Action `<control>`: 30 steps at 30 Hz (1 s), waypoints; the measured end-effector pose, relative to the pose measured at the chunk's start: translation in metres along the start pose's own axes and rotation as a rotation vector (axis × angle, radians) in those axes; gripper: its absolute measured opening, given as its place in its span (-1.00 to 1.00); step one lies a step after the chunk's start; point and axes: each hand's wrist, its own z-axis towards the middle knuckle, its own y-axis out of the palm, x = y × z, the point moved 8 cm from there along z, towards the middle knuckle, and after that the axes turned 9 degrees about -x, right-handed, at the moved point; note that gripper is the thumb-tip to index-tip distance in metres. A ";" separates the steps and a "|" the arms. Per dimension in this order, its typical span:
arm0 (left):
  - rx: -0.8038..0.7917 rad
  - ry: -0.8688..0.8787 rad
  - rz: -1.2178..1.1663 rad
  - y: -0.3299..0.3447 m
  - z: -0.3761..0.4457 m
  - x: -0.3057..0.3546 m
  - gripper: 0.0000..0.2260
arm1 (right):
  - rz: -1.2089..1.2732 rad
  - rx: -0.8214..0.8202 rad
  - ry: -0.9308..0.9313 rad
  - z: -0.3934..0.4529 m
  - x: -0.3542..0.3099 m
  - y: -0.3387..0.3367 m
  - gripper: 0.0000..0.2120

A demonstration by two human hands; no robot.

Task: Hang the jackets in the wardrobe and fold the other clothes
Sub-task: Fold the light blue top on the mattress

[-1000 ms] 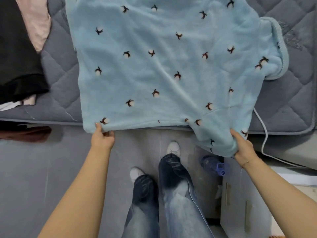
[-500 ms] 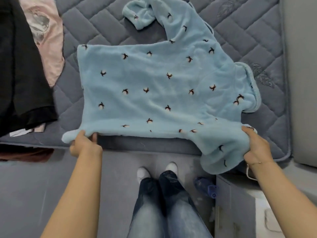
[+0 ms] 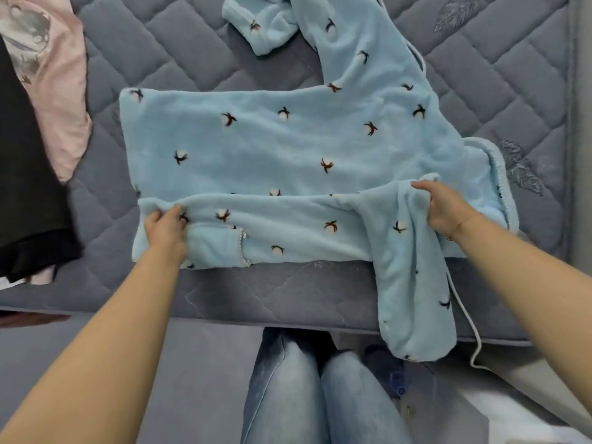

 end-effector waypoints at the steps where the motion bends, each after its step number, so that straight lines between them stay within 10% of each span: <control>1: -0.007 0.041 0.106 -0.002 0.002 0.001 -0.64 | -0.055 0.060 -0.030 0.005 0.002 -0.005 -0.59; 7: 0.333 0.205 0.477 -0.061 -0.035 -0.008 -0.51 | -0.394 0.179 -0.349 -0.040 0.025 -0.016 -0.60; 10: 0.582 -0.035 0.353 -0.092 -0.055 -0.034 -0.40 | -0.402 0.294 -0.382 -0.073 0.069 -0.032 -0.61; 14: 0.304 -0.090 -0.193 -0.064 -0.037 -0.056 -0.55 | -0.385 0.185 -0.213 -0.084 0.126 -0.048 -0.73; 19: 0.369 -0.141 -0.312 -0.044 -0.046 -0.064 -0.47 | -0.345 0.075 -0.054 -0.072 0.131 -0.063 -0.77; 24: -0.020 -0.364 -0.070 0.042 -0.134 -0.137 -0.54 | -0.103 -0.167 0.085 -0.086 0.120 -0.038 -0.69; 30: -0.923 -0.494 0.349 0.157 -0.261 -0.218 -0.46 | 0.296 -0.440 0.059 -0.104 0.070 0.009 -0.53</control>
